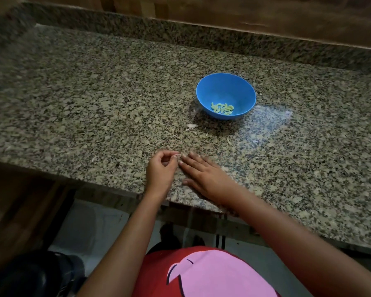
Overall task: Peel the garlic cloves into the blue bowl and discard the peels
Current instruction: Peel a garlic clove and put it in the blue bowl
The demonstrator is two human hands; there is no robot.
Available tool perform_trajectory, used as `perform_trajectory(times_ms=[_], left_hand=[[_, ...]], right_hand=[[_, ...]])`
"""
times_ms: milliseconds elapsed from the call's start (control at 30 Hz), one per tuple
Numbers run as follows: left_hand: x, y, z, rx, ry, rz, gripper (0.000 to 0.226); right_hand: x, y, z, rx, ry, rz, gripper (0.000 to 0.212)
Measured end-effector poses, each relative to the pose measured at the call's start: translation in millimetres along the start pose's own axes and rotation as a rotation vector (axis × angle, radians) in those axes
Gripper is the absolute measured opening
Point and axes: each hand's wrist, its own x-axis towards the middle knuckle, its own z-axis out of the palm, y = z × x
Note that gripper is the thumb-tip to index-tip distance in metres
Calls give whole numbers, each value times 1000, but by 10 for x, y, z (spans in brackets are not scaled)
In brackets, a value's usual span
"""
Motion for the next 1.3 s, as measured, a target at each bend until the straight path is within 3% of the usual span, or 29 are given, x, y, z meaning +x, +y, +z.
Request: perform_trajectory(times_ms=[133,233,367,500,600,733,1000,1200,1300], left_hand=[[-22,3,-60,-22,16,0,20],[-64,-5,-82,-33,19,-2,19],[-145,27,-126,-128,28,-31,18],[-231,31,-353,-287,79,-121,14],[-305,-25,-759,-483,191,-192,13],[-535,-234,-1577,-617,349,-204,12],[-1302,-1065,-3510,-664,782,-304,20],[-1627,-1726,-4489,-774,991,-476,14],[-1708,-1995,-4827,-817,1067,-533,13]], right_hand=[[-50,-44,42,113,166,-31,38],[-137,-141,27,141,258,-9,30],[-106,-250,5,288,240,148,24],[58,-585,-82,973,347,534,20],[270,-989,-119,1273,305,553,21],[618,-1753,35,1562,65,475,18],[1163,-3808,1022,1374,-305,404,11],[1511,-4920,1708,1211,-463,304,29],[1738,-5311,2050,1200,-521,359,32]])
